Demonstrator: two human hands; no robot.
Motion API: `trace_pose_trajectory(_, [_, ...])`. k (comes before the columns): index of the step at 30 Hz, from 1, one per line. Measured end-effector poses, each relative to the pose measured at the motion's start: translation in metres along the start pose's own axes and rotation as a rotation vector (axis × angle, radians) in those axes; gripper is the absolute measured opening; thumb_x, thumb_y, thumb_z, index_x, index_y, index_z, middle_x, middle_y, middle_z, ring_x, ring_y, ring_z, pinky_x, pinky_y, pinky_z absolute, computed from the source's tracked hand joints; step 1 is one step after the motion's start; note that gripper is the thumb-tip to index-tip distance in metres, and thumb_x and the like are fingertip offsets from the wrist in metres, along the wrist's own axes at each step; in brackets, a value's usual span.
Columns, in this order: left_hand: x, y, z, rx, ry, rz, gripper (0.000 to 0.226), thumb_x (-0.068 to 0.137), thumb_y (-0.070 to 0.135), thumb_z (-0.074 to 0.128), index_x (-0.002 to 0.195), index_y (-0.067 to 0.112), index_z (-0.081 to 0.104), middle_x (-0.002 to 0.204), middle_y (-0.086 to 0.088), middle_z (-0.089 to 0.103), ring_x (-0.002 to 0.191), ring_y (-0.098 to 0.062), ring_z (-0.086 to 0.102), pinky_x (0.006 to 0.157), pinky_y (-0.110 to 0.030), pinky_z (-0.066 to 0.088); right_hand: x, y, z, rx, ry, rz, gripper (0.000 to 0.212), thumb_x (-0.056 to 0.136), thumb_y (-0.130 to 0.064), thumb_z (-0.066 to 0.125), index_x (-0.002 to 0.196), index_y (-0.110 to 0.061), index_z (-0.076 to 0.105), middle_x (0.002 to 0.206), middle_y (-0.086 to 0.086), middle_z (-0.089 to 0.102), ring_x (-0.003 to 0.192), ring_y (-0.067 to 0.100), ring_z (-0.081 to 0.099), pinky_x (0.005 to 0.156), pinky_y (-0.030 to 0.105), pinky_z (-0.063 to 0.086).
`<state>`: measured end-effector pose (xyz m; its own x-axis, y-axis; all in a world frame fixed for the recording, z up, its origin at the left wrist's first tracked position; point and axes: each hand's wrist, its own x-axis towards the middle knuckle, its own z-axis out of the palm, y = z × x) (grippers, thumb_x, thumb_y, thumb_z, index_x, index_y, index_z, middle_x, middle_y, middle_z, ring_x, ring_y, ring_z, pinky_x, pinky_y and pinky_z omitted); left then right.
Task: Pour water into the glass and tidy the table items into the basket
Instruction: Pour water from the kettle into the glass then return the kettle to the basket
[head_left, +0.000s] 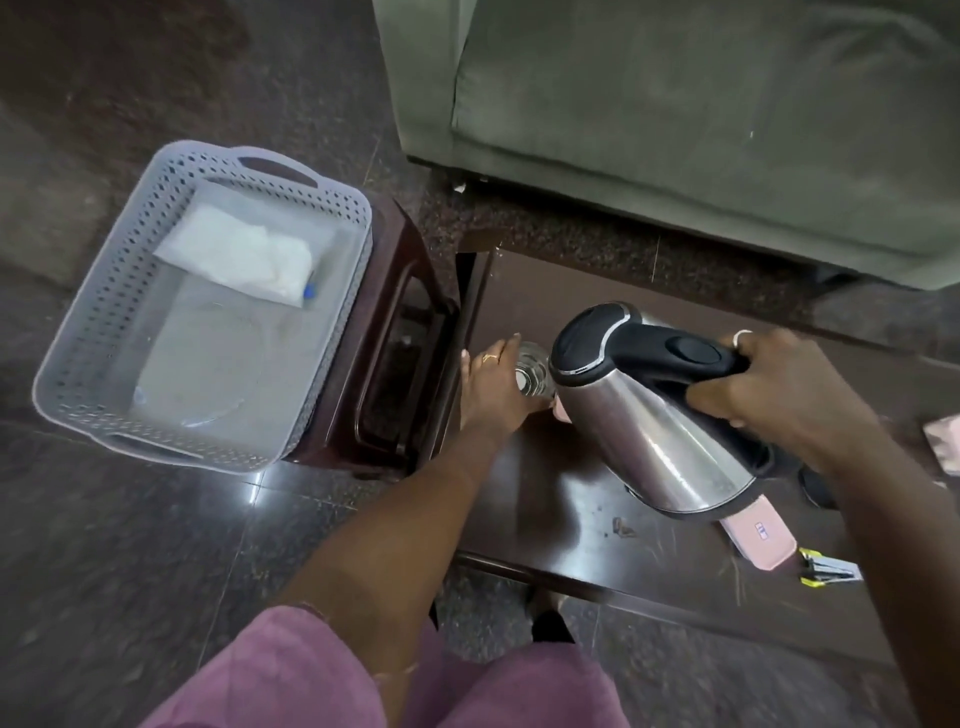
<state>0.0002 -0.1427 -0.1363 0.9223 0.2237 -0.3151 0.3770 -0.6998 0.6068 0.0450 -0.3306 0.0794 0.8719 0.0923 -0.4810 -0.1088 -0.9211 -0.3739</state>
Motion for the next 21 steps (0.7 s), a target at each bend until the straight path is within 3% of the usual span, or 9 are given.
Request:
trace_pose_trajectory(4, [-0.002,-0.003,0.001,-0.141,-0.009,-0.048,0.098,0.065,0.034,0.078,0.144,0.015,0.024,0.130,-0.015,0.055,0.128,-0.030,0.044,0.119,-0.039,0.016,0.009,-0.010,0.013,-0.138,-0.051,-0.012,0.016,0.060,-0.025,0.070,0.062,-0.017,0.056,0.064,0.003,0.057,0.061,0.017,0.052,0.046,0.024,0.032])
trace_pose_trajectory(8, [-0.009,-0.007,0.001,-0.287,-0.020,-0.031,0.087,0.068,0.027,0.077,0.140,0.013,0.031,0.137,-0.014,0.050,0.131,-0.033,0.041,0.115,-0.043,0.026,0.015,-0.020,0.021,-0.217,-0.070,-0.012,0.021,0.058,-0.033,0.068,0.064,-0.021,0.051,0.074,0.008,0.055,0.070,0.030,0.054,0.050,0.025,0.033])
trace_pose_trajectory(12, [-0.012,-0.014,-0.001,-0.297,-0.017,0.024,0.093,0.062,0.025,0.083,0.139,0.006,0.034,0.143,-0.014,0.043,0.132,-0.032,0.039,0.113,-0.045,0.029,0.019,-0.031,0.024,-0.280,-0.074,-0.010,0.025,0.058,-0.036,0.067,0.070,-0.022,0.050,0.081,0.012,0.054,0.073,0.033,0.055,0.062,0.029,0.039])
trace_pose_trajectory(16, [-0.013,-0.017,-0.001,-0.311,-0.029,-0.020,0.099,0.059,0.028,0.085,0.140,0.010,0.033,0.142,-0.011,0.046,0.132,-0.029,0.041,0.113,-0.042,0.029,0.021,-0.040,0.027,-0.334,-0.062,0.028,0.036,0.060,-0.036,0.067,0.090,-0.020,0.057,0.088,0.012,0.051,0.078,0.033,0.054,0.068,0.031,0.041])
trace_pose_trajectory(21, [-0.015,-0.018,0.002,-0.383,-0.016,-0.057,0.100,0.057,0.029,0.086,0.141,0.013,0.033,0.142,-0.008,0.048,0.132,-0.025,0.042,0.115,-0.047,0.027,0.025,-0.046,0.025,-0.376,-0.070,0.025,0.035,0.060,-0.034,0.067,0.088,-0.016,0.056,0.082,0.011,0.049,0.075,0.032,0.051,0.068,0.031,0.041])
